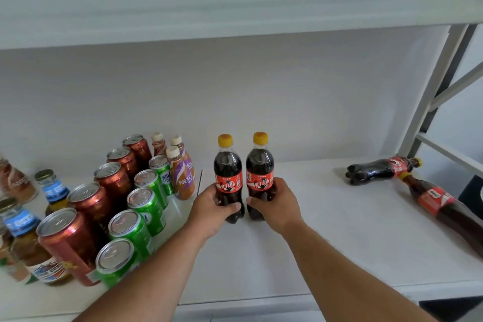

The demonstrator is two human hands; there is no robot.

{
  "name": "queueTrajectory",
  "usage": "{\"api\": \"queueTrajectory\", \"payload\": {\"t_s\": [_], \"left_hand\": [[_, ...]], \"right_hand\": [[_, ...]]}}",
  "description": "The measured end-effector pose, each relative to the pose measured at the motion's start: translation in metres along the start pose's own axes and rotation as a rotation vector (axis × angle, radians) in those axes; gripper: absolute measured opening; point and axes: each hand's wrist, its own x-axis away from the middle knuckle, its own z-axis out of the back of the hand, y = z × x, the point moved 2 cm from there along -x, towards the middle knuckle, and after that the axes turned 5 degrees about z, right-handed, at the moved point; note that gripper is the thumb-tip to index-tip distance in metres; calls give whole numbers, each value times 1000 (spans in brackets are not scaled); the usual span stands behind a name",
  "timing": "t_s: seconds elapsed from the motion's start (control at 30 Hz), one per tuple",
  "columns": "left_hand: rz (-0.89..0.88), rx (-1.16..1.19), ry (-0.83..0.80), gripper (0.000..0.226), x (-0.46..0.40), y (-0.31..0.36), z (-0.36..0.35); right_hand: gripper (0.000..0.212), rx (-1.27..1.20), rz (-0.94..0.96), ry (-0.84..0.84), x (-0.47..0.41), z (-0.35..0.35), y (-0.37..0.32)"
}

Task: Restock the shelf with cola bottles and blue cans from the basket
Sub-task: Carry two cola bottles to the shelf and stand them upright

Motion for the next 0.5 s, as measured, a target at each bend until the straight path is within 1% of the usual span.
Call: {"api": "queueTrajectory", "payload": {"t_s": [0.2,0.37,0.43,0.5], "left_hand": [[-12,2,-10,52,-12,-3,-3],[-17,9,-13,45,-13,-9,-1],[-9,16,-16,46,-12,-14,-2],[-5,24,-11,53,-10,-21,-4]], "right_hand": [[55,-16,6,-14,-6,-1,-3],[66,-18,-3,-54,-2,2,2],[62,-15,-7,-63,1,4,7],[55,3,-1,-67,4,4,11]]}}
